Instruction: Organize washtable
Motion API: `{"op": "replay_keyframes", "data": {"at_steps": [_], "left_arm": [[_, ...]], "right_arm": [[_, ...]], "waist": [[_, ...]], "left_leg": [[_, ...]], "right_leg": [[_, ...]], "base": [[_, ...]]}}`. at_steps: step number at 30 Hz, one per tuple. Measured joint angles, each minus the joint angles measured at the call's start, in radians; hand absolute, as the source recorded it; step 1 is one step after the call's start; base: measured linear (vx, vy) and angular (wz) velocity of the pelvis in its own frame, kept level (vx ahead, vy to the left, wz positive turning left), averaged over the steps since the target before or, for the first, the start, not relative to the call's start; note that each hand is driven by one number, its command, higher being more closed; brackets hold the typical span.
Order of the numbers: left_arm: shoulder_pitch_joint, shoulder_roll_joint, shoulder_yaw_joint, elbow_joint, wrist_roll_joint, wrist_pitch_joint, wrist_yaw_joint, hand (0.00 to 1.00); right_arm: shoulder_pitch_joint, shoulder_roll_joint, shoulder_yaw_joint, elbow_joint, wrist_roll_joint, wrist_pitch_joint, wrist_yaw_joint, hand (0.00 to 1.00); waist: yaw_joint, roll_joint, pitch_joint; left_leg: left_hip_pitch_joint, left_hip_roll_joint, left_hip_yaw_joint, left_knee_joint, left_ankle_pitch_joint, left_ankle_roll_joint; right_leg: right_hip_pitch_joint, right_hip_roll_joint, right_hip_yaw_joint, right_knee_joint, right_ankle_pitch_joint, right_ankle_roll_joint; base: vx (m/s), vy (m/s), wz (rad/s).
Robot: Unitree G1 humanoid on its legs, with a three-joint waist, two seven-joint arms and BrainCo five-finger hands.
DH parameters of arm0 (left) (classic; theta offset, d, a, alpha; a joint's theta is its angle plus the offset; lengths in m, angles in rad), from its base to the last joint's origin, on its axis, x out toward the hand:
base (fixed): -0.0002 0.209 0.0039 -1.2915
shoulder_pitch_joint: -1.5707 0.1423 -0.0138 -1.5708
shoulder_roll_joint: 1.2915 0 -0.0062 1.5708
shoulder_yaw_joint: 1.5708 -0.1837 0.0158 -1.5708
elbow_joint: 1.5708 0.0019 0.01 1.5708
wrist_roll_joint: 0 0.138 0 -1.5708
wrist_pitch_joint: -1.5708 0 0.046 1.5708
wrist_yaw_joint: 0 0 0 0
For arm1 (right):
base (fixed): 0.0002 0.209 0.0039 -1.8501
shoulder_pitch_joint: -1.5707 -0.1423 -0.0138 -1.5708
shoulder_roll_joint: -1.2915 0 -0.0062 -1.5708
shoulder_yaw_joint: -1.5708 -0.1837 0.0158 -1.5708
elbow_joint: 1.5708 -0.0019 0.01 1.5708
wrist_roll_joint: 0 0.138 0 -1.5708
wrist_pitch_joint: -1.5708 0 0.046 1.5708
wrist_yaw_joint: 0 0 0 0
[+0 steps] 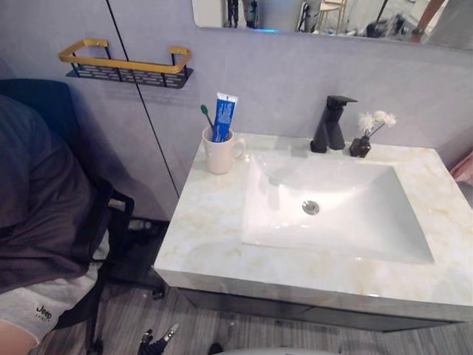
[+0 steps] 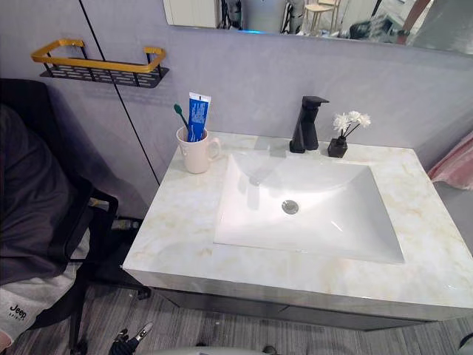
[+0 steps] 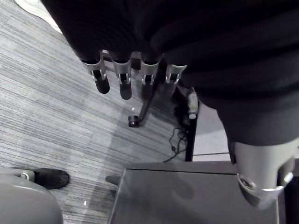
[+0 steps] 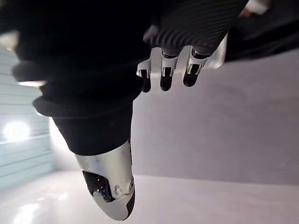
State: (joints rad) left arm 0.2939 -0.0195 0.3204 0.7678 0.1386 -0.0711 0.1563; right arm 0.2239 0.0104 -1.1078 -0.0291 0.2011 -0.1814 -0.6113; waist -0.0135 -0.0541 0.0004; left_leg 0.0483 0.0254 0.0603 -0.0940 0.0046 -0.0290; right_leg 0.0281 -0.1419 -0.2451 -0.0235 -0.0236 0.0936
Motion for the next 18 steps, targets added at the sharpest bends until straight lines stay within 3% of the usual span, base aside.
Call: {"op": "replay_keyframes", "data": {"at_steps": [4,10,14,18], "left_arm": [[-0.029,-0.006,-0.013,0.022,-0.001,0.001,0.002,0.00],[-0.072,-0.009,-0.056,0.075,-0.022,0.011,0.000,0.00],[-0.083,-0.011,-0.068,0.093,-0.028,0.011,-0.001,0.00],[-0.092,-0.004,-0.080,0.106,-0.029,0.007,-0.003,0.00]], "right_arm": [[0.011,0.008,0.080,0.257,0.081,0.015,0.030,0.00],[-0.004,0.041,0.292,0.639,0.151,0.075,0.235,0.00],[-0.011,0.045,0.347,0.792,0.136,0.118,0.340,0.00],[-0.016,0.048,0.428,0.878,0.019,0.147,0.427,0.00]], "waist": [[0.000,0.002,-0.005],[0.006,0.019,-0.003],[0.029,0.028,-0.002],[0.030,0.025,0.006]], "left_leg": [[0.005,0.006,0.011,-0.001,-0.010,0.001],[0.025,0.006,0.023,-0.001,-0.020,-0.001],[0.029,0.006,0.023,-0.001,-0.023,-0.001],[0.038,0.005,0.017,-0.001,-0.024,-0.003]], "right_leg": [[0.003,0.000,-0.001,0.023,-0.007,0.005],[0.020,-0.001,0.001,0.022,-0.011,0.010],[0.026,-0.001,-0.001,0.020,-0.016,0.013],[0.043,-0.002,-0.018,0.018,-0.022,0.014]], "base": [[0.00,-0.004,-0.04],[0.04,0.005,-0.03],[0.06,0.000,0.01],[0.04,-0.006,0.09]]}}
